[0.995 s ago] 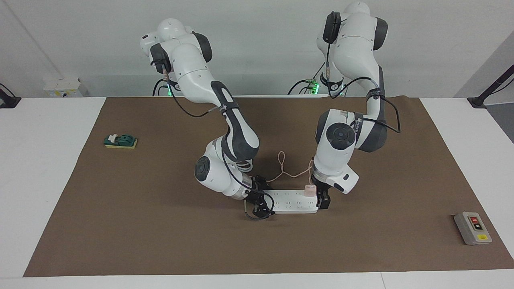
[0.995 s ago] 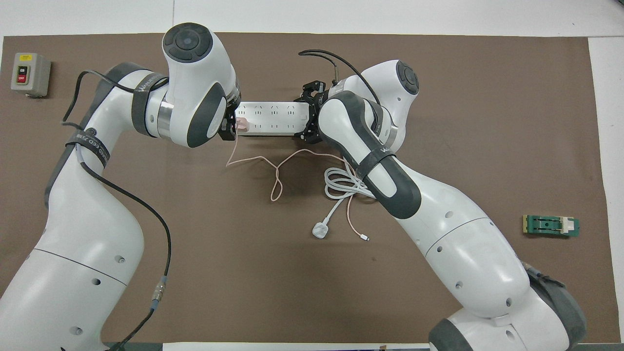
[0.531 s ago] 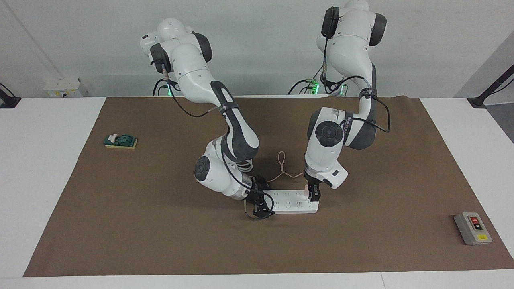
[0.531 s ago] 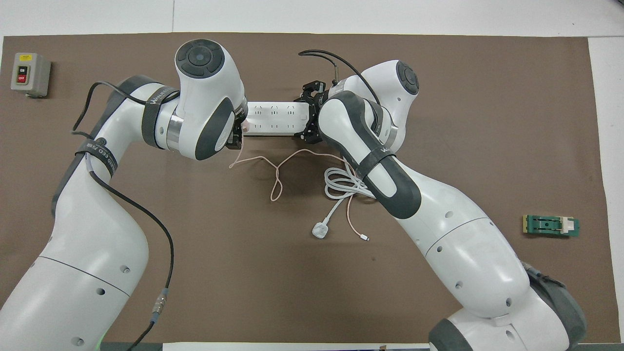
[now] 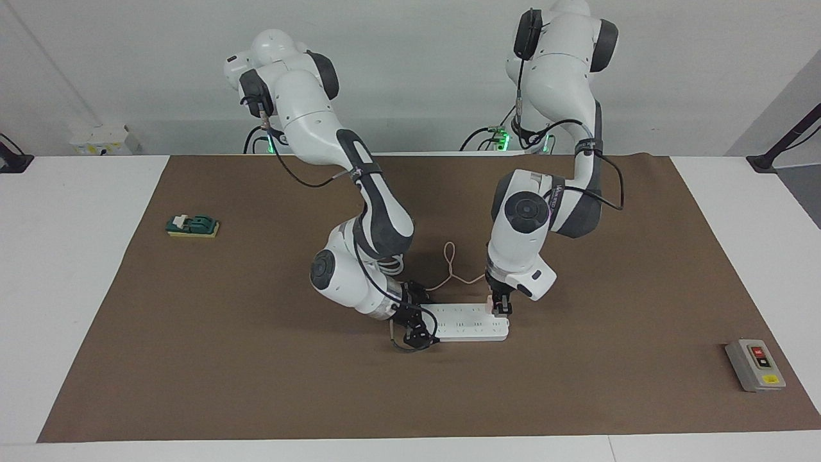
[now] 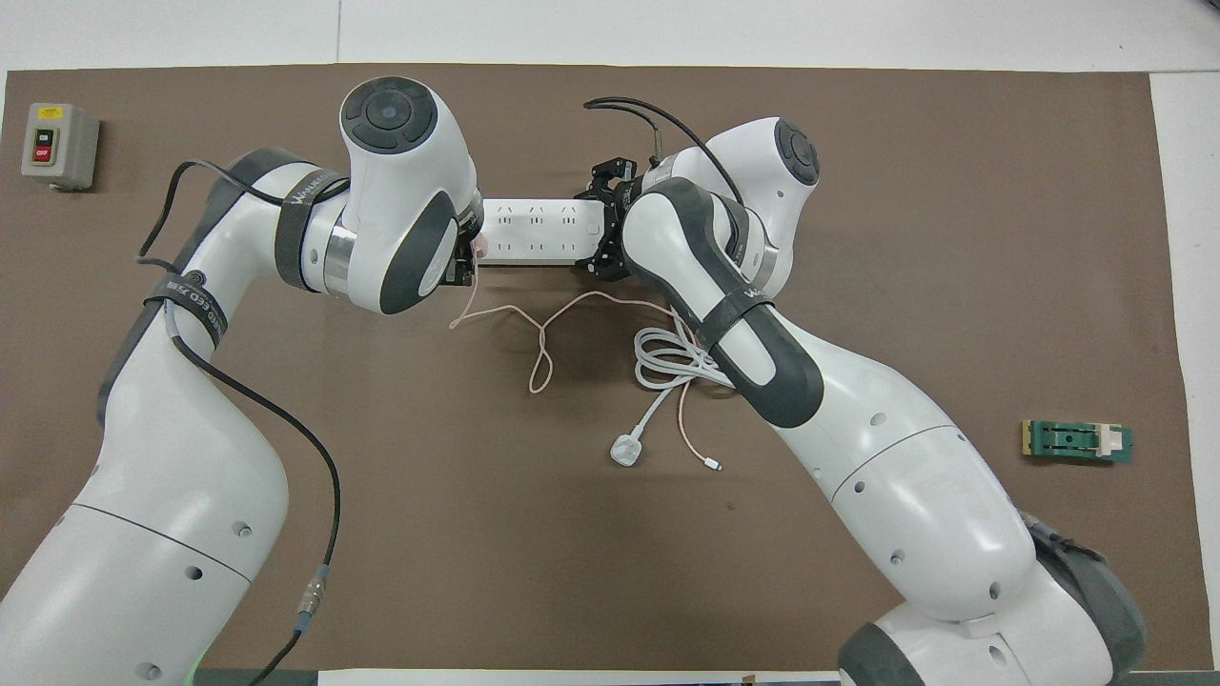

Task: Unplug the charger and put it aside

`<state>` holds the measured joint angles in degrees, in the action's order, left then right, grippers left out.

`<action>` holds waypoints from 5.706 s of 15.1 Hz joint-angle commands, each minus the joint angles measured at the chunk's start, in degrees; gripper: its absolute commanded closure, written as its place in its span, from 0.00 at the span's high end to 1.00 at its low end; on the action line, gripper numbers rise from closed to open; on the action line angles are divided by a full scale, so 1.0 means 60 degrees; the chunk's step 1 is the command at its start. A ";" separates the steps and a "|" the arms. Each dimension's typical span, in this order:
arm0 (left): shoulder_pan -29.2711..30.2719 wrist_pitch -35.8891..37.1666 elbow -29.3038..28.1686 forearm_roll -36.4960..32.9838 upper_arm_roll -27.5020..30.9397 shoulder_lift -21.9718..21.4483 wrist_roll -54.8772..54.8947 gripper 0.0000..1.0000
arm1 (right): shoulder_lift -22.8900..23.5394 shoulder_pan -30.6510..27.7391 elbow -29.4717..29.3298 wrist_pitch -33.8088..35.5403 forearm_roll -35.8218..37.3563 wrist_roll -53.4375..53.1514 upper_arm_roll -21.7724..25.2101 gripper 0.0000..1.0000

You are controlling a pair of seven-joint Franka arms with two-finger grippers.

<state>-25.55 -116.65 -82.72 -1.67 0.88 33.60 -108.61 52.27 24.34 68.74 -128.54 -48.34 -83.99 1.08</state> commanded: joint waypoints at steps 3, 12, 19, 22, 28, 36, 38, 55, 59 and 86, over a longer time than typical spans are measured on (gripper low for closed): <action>-0.0225 -0.0320 -0.0495 -0.0044 0.0088 -0.0282 0.0158 0.00 | 0.0122 0.0001 0.0012 -0.0374 -0.0103 0.0448 -0.0049 0.39; -0.0225 -0.0276 -0.0539 -0.0044 0.0088 -0.0297 0.0304 0.00 | 0.0122 0.0001 0.0012 -0.0389 -0.0118 0.0448 -0.0049 0.39; -0.0269 0.0762 -0.0101 -0.0059 0.0074 -0.0326 0.0552 0.00 | 0.0122 0.0001 0.0012 -0.0389 -0.0250 0.0448 -0.0049 0.39; -0.0210 0.1480 0.0120 0.0043 0.0030 -0.0865 0.0845 0.00 | 0.0122 0.0001 0.0012 -0.0403 -0.0264 0.0448 -0.0049 0.39; -0.0181 0.1321 -0.0363 0.0132 0.0044 -0.1366 0.1299 0.00 | 0.0122 0.0016 0.0012 -0.0403 -0.0279 0.0448 -0.0049 0.40; 0.0081 0.1496 -0.1168 0.0132 0.0073 -0.1906 0.7091 0.00 | -0.0053 -0.0072 -0.0032 -0.0228 -0.0279 -0.0065 -0.0034 1.00; 0.0564 0.1540 -0.1680 0.0146 0.0073 -0.2462 0.9800 0.00 | -0.0229 -0.0130 -0.0017 -0.0198 -0.0220 -0.0080 -0.0034 1.00; 0.5035 -0.0727 -0.7992 0.1963 0.0044 -0.5686 2.2072 0.00 | -0.3890 -0.2240 0.0716 0.3286 0.2295 -0.0154 0.0200 1.00; 0.5165 -0.3158 -0.9560 0.1963 0.0117 -0.6009 2.2408 0.16 | -0.4476 -0.2342 0.0803 0.4369 0.3204 0.1001 0.0215 1.00; 0.4053 0.3722 -0.3719 0.0396 -0.0571 -0.7065 1.6198 1.00 | -0.9092 -0.4642 0.3675 0.6848 0.8334 1.5197 -0.0034 1.00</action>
<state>-0.55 -96.36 -106.26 2.07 -2.73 -9.27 -10.29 -1.56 -1.20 89.08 -86.55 0.74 4.21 2.19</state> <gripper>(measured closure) 0.000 0.000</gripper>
